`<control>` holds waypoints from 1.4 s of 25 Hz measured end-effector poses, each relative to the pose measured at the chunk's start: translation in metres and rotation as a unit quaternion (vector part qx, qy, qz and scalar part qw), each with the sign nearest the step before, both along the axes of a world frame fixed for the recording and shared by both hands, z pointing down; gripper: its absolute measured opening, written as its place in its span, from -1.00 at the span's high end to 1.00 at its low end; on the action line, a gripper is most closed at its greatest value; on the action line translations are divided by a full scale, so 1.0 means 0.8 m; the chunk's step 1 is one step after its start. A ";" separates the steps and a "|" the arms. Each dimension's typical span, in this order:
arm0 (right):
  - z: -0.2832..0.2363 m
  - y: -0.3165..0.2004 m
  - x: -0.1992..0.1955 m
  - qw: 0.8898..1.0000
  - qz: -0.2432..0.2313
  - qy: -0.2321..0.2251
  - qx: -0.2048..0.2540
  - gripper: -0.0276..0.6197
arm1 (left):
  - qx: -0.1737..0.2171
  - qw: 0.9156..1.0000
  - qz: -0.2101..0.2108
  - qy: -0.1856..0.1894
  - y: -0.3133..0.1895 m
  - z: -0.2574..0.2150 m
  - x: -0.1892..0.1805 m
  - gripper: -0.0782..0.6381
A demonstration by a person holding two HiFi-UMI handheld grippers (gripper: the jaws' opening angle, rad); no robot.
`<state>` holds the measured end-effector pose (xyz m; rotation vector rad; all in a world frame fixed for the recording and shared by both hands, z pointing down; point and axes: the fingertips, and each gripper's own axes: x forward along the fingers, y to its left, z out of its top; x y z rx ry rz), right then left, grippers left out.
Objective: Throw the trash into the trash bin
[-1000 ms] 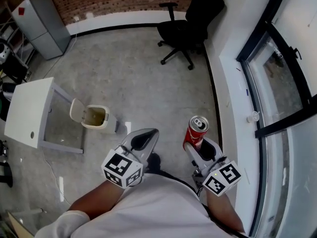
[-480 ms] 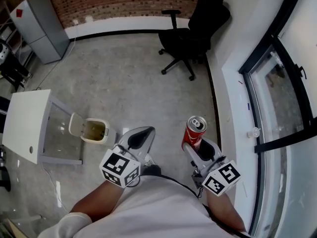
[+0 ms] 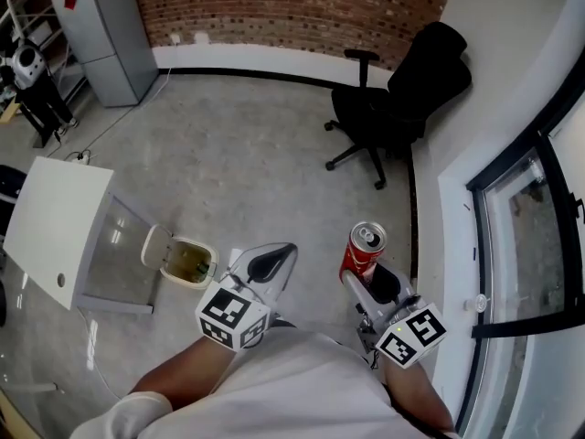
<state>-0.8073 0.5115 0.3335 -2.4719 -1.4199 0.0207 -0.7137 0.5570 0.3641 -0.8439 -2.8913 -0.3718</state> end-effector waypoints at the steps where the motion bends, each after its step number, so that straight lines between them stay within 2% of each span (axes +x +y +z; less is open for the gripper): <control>1: -0.001 0.011 0.010 1.000 -0.012 -0.004 -0.002 0.40 | -0.003 1.000 -0.009 -0.002 0.010 -0.001 0.009 0.76; 5: -0.001 0.048 0.048 0.998 -0.059 -0.013 -0.003 0.40 | -0.012 0.999 -0.048 -0.010 0.040 -0.007 0.047 0.76; 9: 0.022 0.065 0.090 0.992 -0.122 -0.020 0.006 0.40 | -0.007 0.994 -0.108 -0.021 0.045 0.014 0.091 0.76; 15: 0.028 0.084 0.166 0.977 -0.210 -0.028 0.005 0.40 | -0.007 0.979 -0.202 -0.028 0.046 0.026 0.177 0.76; 19: 0.043 0.086 0.198 0.965 -0.260 -0.032 0.008 0.40 | -0.001 0.968 -0.247 -0.030 0.036 0.045 0.205 0.76; 21: 0.053 0.087 0.224 0.957 -0.288 -0.034 0.010 0.40 | 0.001 0.961 -0.275 -0.035 0.029 0.054 0.228 0.76; 23: 0.057 0.098 0.249 0.945 -0.326 -0.034 0.011 0.40 | 0.004 0.949 -0.312 -0.038 0.026 0.061 0.248 0.76; 27: 0.054 0.131 0.275 0.922 -0.385 -0.024 0.007 0.40 | 0.011 0.929 -0.369 -0.031 0.036 0.066 0.261 0.76; 35: 0.056 0.184 0.290 0.884 -0.466 -0.012 0.018 0.41 | 0.018 0.906 -0.423 -0.004 0.073 0.065 0.244 0.76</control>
